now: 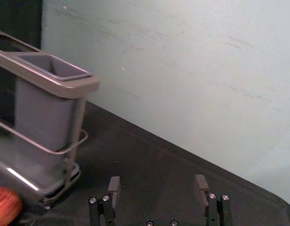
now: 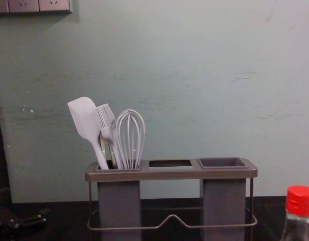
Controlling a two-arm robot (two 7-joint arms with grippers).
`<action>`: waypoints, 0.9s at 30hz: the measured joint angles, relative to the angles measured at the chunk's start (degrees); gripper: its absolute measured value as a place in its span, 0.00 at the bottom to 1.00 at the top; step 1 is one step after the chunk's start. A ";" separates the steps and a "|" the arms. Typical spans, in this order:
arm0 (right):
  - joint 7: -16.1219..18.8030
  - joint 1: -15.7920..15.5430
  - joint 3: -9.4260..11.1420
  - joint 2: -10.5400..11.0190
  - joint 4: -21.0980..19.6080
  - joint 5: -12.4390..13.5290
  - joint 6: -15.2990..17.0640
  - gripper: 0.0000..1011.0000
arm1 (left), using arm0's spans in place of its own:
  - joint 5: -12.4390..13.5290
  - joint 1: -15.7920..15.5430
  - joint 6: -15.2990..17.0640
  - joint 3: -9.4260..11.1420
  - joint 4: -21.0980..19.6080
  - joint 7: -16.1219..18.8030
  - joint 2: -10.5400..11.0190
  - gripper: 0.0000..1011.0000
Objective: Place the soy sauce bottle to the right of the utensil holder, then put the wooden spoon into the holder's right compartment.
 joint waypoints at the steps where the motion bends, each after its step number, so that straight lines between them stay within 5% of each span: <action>1: 0.00 -0.62 0.25 0.28 -0.64 -0.08 0.00 0.99 | 0.00 0.00 0.00 0.00 0.00 0.00 0.00 0.99; 20: -1.09 -15.07 6.73 5.62 -12.94 -1.27 -2.41 0.99 | 0.00 0.00 0.00 0.00 0.00 0.00 0.00 0.99; 27: 1.97 -18.86 8.68 7.15 -15.67 0.47 -5.00 0.99 | 0.00 0.00 0.00 0.00 0.00 0.00 0.00 0.99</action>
